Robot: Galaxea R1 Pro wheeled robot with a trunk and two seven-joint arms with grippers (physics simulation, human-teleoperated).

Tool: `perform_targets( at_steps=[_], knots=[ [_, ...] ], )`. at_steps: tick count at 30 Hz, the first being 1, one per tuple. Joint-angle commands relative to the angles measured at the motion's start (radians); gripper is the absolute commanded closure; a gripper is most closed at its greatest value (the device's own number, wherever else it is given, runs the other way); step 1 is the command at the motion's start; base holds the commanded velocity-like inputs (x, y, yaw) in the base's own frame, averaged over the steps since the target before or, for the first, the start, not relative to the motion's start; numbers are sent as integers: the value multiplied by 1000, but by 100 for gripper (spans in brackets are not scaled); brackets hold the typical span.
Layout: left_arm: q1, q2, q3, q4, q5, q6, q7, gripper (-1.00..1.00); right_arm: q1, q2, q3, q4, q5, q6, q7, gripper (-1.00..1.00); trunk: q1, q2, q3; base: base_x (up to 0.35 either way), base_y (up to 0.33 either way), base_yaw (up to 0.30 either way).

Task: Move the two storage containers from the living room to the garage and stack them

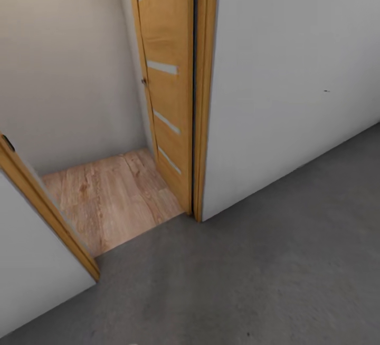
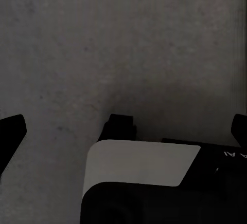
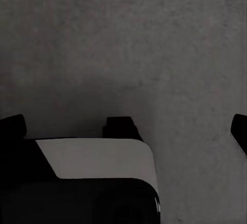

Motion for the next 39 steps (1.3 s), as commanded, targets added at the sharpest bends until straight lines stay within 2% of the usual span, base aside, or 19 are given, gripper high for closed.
perform_targets(
  at_steps=[1, 26, 39],
  knots=[
    [0, 0, 0, 0, 6, 3, 3, -100, -1, 1, 8, 3, -9, -5, 0, -100, 1, 0, -1, 323, 0, 0],
    [0, 7, 0, 0, 7, 3, 3, -100, -1, 2, 9, 3, -9, -2, 2, -100, 1, 0, -1, 323, 0, 5],
    [0, 6, 0, 0, 5, 3, 3, -100, -1, 1, 8, 3, -9, -4, 2, -100, 1, 0, -1, 323, 0, 245]
  ],
)
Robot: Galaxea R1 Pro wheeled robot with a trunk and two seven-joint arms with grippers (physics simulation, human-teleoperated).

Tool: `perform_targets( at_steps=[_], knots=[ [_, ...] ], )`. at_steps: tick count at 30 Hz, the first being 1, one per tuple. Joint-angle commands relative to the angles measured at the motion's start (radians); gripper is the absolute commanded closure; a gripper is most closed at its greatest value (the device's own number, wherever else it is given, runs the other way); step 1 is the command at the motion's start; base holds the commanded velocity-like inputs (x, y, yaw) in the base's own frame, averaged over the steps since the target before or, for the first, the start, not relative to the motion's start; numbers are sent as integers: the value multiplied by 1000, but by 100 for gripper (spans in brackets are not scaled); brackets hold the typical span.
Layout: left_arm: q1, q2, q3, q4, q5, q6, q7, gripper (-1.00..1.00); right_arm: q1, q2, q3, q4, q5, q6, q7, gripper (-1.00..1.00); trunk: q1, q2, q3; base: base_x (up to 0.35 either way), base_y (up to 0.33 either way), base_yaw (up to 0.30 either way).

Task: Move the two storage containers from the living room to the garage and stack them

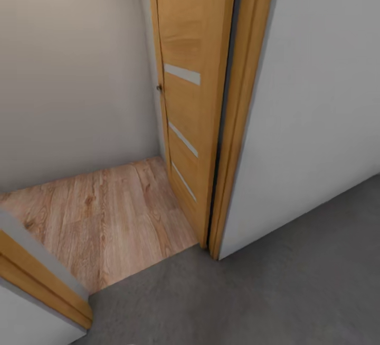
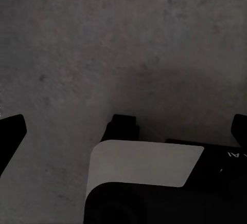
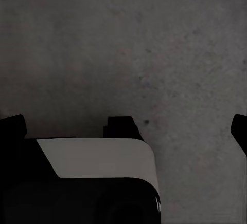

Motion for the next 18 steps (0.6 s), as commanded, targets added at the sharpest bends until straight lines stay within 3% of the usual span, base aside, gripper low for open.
perform_targets(
  at_steps=[1, 18],
  knots=[
    [0, 0, 0, 0, 6, 3, 3, -100, -1, 1, 8, 3, -10, -6, 0, -100, 1, 0, -1, 323, 0, 269],
    [0, -1, 0, 0, 7, 3, 3, -100, -1, 1, 8, 3, -10, -9, 0, -100, 1, 0, -1, 323, 0, 269]
  ],
)
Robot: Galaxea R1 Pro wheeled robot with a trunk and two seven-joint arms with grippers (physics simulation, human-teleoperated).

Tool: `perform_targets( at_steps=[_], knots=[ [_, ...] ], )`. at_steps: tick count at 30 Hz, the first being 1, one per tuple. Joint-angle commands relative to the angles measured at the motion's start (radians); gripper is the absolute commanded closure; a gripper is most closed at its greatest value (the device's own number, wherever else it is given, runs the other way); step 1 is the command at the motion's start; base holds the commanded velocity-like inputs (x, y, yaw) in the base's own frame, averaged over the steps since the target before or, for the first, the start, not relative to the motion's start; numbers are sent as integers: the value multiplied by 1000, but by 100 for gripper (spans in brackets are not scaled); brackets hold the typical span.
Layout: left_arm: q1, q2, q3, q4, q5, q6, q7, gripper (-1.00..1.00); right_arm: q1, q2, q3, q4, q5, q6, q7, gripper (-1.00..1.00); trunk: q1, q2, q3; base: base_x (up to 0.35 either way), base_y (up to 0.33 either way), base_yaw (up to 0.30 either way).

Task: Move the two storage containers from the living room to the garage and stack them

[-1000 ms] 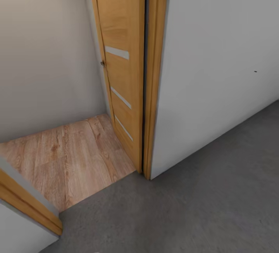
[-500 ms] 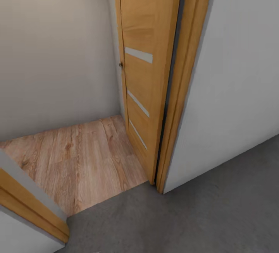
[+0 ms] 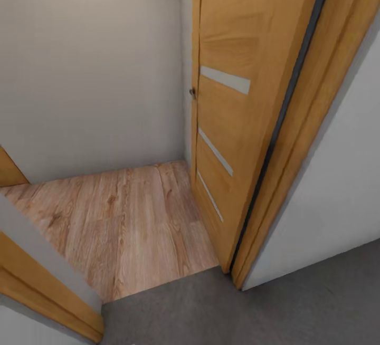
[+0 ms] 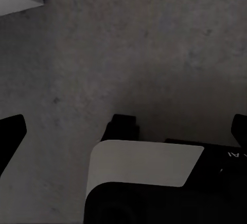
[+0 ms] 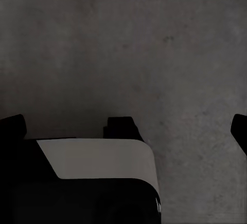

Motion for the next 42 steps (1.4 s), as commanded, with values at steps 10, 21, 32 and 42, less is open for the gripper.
perform_targets(
  at_steps=[10, 21, 32, 42],
  knots=[
    [-1, -1, 0, 0, 6, 3, 3, -100, -1, 1, 8, 3, -10, -8, 0, -100, 1, 0, -1, 323, 0, 59],
    [-1, -1, 0, 0, 6, 3, 3, -100, -1, 1, 8, 3, -10, -9, 0, -100, 1, 0, -1, 323, 0, 61],
    [-1, 0, 0, 0, 7, 3, 3, -100, -1, 0, 8, 3, -10, -10, 0, -100, 1, 0, -1, 323, 0, 263],
    [0, -1, 0, 0, 7, 3, 3, -100, -1, -1, 8, 3, -10, -11, 0, -100, 1, 0, -1, 323, 0, 258]
  ],
)
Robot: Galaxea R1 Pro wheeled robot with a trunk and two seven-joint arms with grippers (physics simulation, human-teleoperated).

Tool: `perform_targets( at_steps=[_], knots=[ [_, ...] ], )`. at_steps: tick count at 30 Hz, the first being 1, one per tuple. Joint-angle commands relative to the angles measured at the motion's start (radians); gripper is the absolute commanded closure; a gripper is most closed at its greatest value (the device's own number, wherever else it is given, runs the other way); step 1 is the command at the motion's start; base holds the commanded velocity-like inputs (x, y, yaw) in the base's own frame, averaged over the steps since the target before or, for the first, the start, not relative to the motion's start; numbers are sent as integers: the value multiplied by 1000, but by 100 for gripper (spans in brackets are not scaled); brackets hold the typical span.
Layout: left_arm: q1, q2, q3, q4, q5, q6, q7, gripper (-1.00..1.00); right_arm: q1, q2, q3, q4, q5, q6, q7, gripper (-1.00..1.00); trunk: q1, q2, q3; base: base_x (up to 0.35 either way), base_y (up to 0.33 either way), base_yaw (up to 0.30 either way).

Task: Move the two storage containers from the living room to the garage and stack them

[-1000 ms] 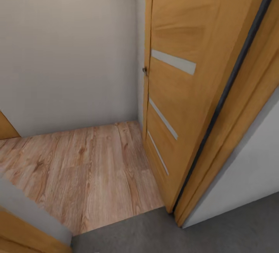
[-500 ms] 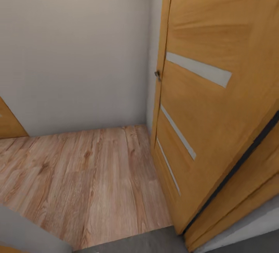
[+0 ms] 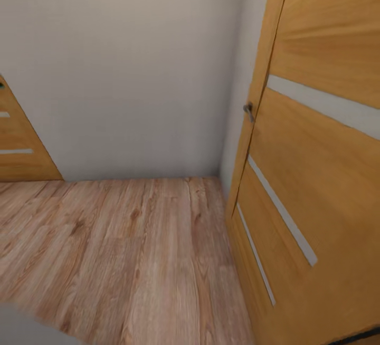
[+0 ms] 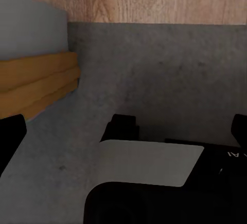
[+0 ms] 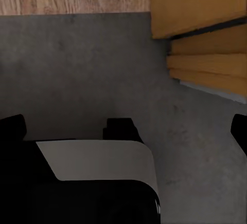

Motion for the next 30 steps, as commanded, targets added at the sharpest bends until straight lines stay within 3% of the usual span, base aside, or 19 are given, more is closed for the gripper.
perform_targets(
  at_steps=[1, 15, 21, 30],
  knots=[
    [-1, 0, 0, 0, 6, 3, 3, -100, -1, 1, 8, 3, -9, -6, 0, -100, 1, 0, -1, 323, 0, 57],
    [-1, -1, 0, 0, 6, 1, 3, -100, -1, 1, 8, 3, -9, -6, 0, -100, 1, 0, -1, 307, 0, 8],
    [-1, -2, 0, 0, 7, 0, 4, -100, -1, 2, 8, 3, -9, -5, 0, -100, 1, 0, -1, 57, 0, 31],
    [-1, -3, 0, 0, 6, -1, 4, -100, -1, 1, 8, 3, -9, -5, 0, -100, 1, 0, -1, 4, 0, 238]
  ],
)
